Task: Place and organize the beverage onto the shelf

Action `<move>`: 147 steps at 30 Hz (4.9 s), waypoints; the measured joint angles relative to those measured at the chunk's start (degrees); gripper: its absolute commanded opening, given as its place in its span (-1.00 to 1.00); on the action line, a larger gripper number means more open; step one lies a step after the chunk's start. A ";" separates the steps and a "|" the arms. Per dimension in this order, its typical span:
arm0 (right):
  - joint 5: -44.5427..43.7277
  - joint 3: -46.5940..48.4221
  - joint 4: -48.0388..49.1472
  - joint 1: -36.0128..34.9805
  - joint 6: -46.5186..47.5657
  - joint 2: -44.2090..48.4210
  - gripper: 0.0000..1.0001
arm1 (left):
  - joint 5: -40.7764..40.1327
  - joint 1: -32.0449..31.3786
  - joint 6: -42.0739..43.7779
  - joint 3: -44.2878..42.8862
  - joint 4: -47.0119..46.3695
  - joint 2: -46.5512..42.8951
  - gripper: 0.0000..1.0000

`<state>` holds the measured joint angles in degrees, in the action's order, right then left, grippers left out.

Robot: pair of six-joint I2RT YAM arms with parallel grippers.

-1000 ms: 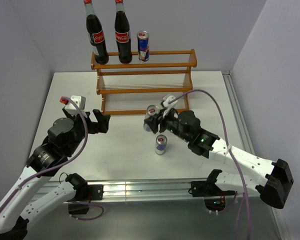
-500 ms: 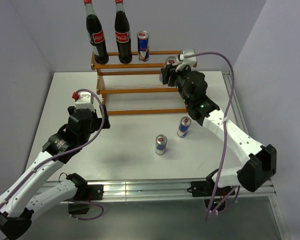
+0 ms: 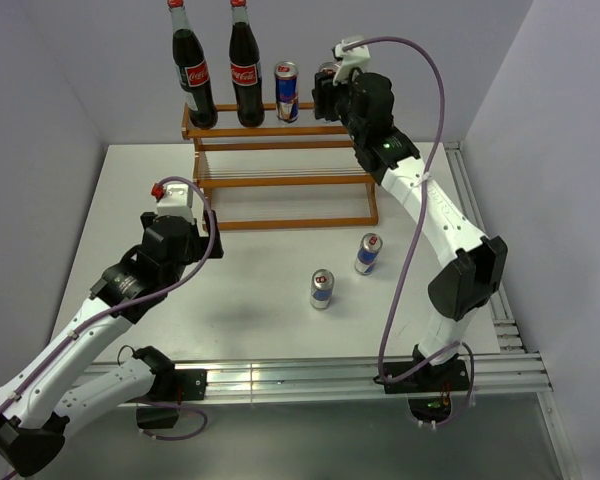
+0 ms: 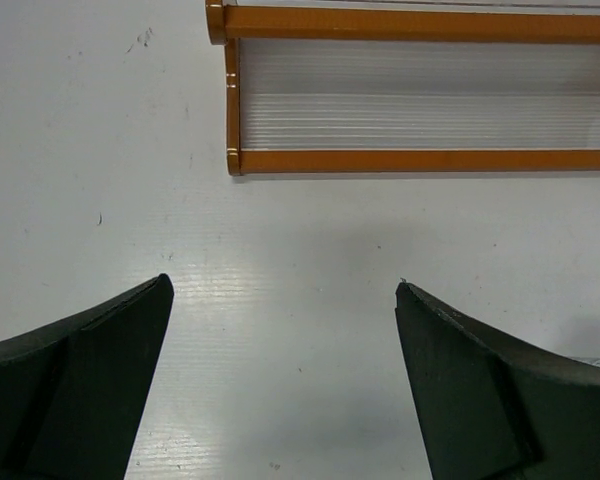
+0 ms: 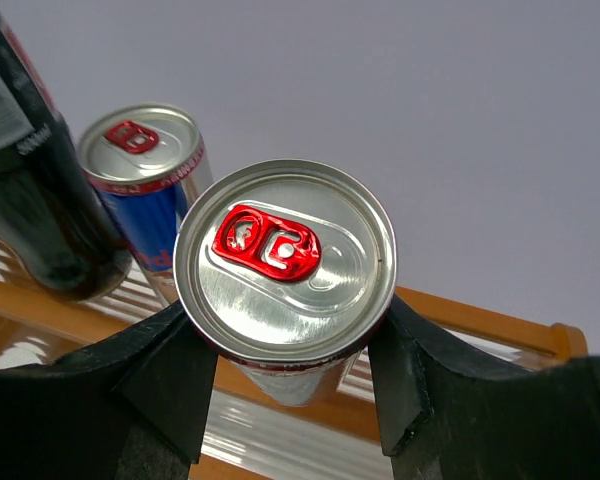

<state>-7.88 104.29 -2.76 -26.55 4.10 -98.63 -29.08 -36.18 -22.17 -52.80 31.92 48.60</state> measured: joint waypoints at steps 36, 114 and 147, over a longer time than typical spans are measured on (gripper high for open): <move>11.10 15.39 -10.93 3.72 -0.24 -12.59 0.80 | 1.79 0.00 0.07 0.09 0.02 0.37 0.99; -7.43 -59.80 -23.06 1.95 -24.37 63.36 1.00 | -1.86 -33.73 -22.71 -27.23 3.30 50.71 -0.99; 50.86 -61.81 -5.40 -24.94 -5.03 40.98 0.72 | 52.85 -17.14 5.68 -7.85 -2.58 11.85 -0.99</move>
<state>42.98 42.48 -8.16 -51.48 -0.93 -57.65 23.77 -53.32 -16.49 -60.64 29.34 60.45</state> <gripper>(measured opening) 0.890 0.576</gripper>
